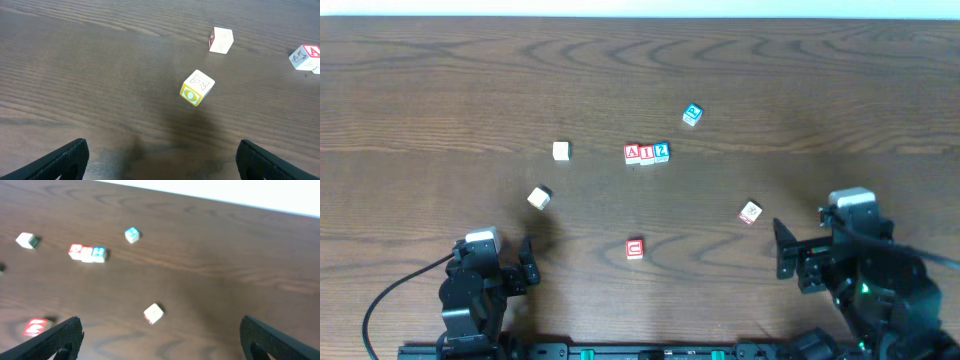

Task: Spell out Ai2

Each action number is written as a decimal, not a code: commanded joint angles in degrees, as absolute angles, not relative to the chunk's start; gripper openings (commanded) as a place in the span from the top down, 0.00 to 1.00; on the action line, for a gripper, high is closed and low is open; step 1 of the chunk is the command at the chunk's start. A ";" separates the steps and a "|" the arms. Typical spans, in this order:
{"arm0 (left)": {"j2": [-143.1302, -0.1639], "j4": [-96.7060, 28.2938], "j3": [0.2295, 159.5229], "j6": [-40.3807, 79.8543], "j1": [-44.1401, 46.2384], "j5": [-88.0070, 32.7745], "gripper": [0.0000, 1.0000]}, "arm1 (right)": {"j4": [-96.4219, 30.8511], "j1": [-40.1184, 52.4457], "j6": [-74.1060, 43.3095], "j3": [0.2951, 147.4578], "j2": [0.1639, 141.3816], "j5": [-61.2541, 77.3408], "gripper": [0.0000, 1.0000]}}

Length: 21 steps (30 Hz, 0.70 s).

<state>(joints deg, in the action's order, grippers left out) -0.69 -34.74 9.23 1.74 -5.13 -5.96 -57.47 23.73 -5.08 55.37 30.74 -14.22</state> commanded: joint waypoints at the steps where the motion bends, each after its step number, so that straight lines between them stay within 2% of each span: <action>1: -0.25 -34.83 8.91 2.57 -4.89 -5.37 0.05 | -54.92 18.90 2.31 47.79 23.86 -11.64 0.01; 5: -0.25 -34.83 8.91 2.57 -4.89 -5.37 0.05 | -49.67 13.96 2.20 37.10 13.65 -10.00 0.01; 12: -0.25 -34.83 8.91 2.57 -4.89 -5.37 0.05 | -47.92 8.14 2.20 24.16 0.95 -7.20 0.01; 21: -0.25 -34.83 8.91 2.57 -4.89 -5.37 0.05 | -46.76 7.79 -0.62 14.59 0.30 -5.76 0.01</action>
<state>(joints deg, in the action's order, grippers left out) -0.62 -34.85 9.23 1.74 -5.13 -5.76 -47.07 8.29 0.60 16.88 0.84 -7.25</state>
